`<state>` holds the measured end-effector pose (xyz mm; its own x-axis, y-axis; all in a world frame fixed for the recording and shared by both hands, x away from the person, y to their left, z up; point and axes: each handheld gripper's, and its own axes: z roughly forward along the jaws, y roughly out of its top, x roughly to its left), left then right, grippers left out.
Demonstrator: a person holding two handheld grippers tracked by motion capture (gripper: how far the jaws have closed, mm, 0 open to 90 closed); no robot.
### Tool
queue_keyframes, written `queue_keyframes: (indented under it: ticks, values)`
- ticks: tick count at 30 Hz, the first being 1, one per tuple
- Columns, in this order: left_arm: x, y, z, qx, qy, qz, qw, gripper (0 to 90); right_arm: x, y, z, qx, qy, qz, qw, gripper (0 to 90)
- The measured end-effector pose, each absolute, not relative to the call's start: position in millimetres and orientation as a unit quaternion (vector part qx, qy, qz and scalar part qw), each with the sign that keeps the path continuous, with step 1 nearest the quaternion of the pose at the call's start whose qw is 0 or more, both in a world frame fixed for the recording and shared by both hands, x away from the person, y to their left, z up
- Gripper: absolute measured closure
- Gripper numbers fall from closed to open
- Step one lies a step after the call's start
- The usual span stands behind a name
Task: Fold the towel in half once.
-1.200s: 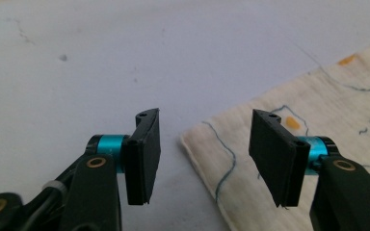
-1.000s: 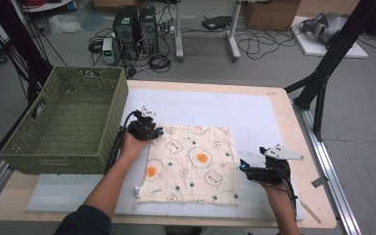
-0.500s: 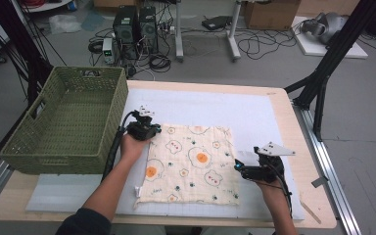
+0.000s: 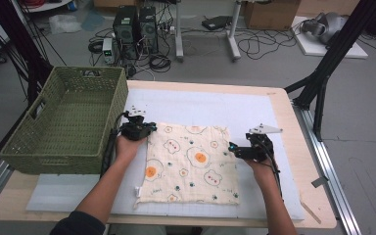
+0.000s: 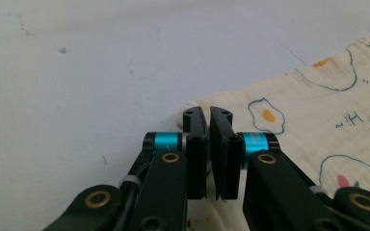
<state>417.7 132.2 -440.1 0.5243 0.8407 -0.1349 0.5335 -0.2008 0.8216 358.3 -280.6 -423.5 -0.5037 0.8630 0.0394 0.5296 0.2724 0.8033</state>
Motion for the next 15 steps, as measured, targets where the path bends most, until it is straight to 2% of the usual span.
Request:
queue_keyframes:
  ticks: [5, 8, 15]
  values:
    - [417.8, 132.6, -440.3, 0.753, 0.455, 0.173, 0.444, 84.5, 389.7, -269.1, -426.0, 0.457, 0.78, 0.375, 0.203, 31.2]
    - [417.6, 134.4, -439.5, 0.751, 0.456, 0.171, 0.447, 84.3, 403.4, -257.9, -429.0, 0.449, 0.791, 0.365, 0.199, 46.2]
    - [417.7, 136.4, -437.5, 0.748, 0.458, 0.173, 0.449, 84.2, 421.5, -237.2, -441.1, 0.457, 0.795, 0.349, 0.194, 50.5]
